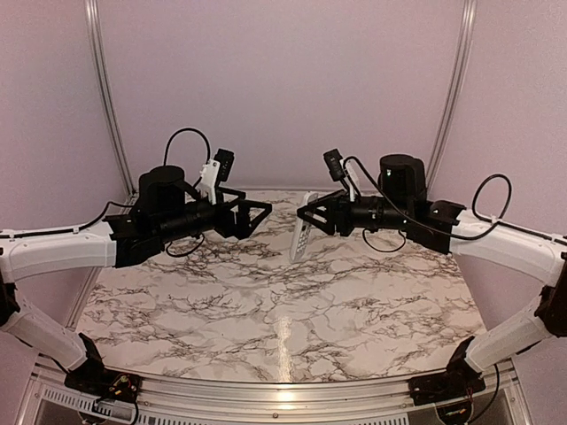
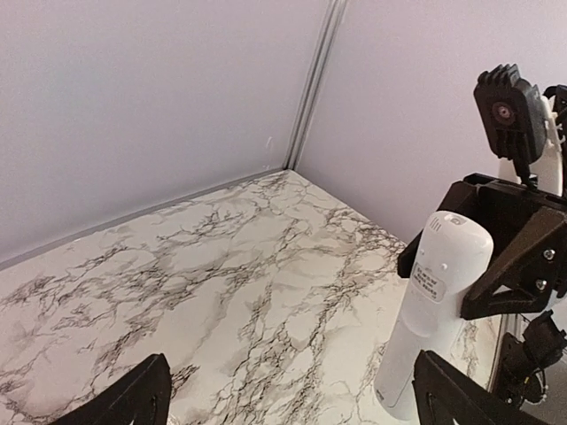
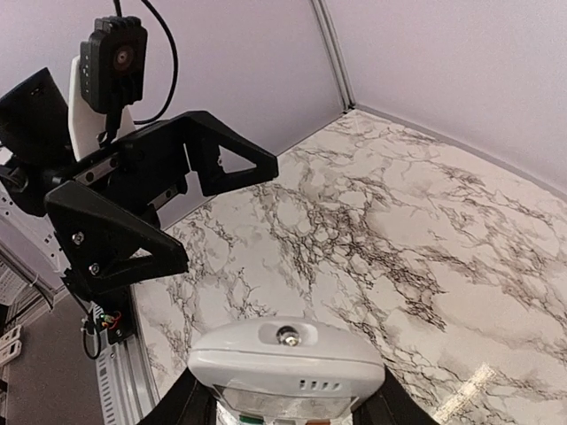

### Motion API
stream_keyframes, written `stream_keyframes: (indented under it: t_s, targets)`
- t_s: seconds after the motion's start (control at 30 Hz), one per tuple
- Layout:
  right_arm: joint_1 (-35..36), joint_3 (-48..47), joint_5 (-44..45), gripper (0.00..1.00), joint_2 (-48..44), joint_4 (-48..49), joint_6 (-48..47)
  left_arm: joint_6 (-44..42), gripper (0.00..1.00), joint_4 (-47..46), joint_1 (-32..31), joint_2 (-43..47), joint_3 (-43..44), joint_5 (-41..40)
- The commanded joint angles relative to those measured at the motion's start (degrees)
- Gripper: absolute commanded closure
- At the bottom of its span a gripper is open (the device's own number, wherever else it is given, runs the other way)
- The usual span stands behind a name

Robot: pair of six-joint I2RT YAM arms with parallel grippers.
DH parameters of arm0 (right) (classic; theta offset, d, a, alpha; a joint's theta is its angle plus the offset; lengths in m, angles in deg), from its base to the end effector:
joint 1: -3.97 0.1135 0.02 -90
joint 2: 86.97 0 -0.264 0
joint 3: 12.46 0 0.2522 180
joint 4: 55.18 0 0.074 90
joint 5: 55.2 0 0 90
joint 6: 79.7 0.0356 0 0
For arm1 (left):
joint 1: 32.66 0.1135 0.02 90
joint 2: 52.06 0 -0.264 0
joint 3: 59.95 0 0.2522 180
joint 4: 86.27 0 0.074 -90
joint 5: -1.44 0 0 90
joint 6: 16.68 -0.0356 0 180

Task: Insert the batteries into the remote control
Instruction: Place the remote control at the center of the board.

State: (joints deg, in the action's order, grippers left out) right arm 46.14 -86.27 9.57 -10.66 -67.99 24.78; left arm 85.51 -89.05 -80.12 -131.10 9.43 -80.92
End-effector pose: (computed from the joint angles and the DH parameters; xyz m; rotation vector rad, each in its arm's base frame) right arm 0.2210 0.2206 0.3310 -0.7811 1.7932 1.0779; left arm 0.2176 -0.2441 0.3173 0.6352 1.6529 -0.8818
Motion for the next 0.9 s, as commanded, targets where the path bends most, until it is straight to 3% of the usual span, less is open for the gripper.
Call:
stream_keyframes:
  t_s: [0.0, 0.3, 0.5, 0.8, 0.87]
  targets:
    - [-0.42, -7.46, 9.35, 1.0, 7.13, -20.26, -0.87, 5.89, 0.01, 9.88, 0.54, -3.38, 2.21, -15.85]
    - [-0.9, -18.81, 15.7, 1.0, 22.73, -37.28, -5.9, 9.79, 0.01, 8.97, 1.62, -4.46, -1.02, -19.59]
    - [-1.04, -22.52, 13.97, 1.0, 30.08, -40.84, -6.36, 12.71, 0.01, 7.56, 2.38, -4.27, -4.1, -18.98]
    - [-1.72, -29.66, 12.52, 0.89, 40.17, -46.17, -7.02, 15.15, 0.01, 2.0, 2.47, -4.18, -9.48, -15.47]
    - [-1.61, -31.69, 13.43, 0.83, 41.74, -47.17, -6.92, 15.62, 0.01, 1.25, 2.58, -4.1, -10.17, -15.16]
